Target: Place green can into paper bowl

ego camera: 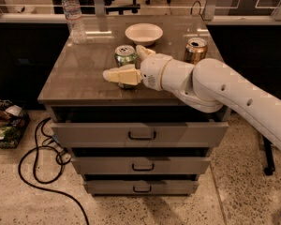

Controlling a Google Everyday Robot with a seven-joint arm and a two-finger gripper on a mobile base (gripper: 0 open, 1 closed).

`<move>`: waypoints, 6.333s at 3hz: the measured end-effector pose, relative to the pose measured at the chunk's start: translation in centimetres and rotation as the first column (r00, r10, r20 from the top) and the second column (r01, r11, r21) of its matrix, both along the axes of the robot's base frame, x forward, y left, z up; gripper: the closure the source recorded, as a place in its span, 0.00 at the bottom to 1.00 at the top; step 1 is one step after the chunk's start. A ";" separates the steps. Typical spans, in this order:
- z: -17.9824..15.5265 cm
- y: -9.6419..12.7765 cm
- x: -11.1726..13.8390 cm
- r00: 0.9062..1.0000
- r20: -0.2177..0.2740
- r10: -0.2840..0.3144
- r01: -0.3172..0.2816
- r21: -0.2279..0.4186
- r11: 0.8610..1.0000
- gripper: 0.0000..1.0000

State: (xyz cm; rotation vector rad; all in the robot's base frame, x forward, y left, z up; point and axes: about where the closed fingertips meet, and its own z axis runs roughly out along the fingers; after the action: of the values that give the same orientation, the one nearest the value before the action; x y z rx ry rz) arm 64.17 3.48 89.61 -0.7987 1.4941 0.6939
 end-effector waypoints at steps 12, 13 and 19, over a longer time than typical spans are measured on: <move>11.3 -10.1 12.2 0.988 0.086 0.128 -0.122 -0.063 0.991 1.00; 10.1 -9.0 16.4 0.988 0.071 0.139 -0.139 -0.006 0.990 1.00; 10.2 -8.6 23.5 0.996 0.015 -0.085 0.084 0.021 0.996 1.00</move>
Offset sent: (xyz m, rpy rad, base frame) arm -0.0008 0.0012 -0.0002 -0.0005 0.0012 0.0025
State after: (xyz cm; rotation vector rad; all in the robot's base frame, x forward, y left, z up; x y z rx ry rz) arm 87.70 -5.08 99.76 -0.7198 1.4954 0.6374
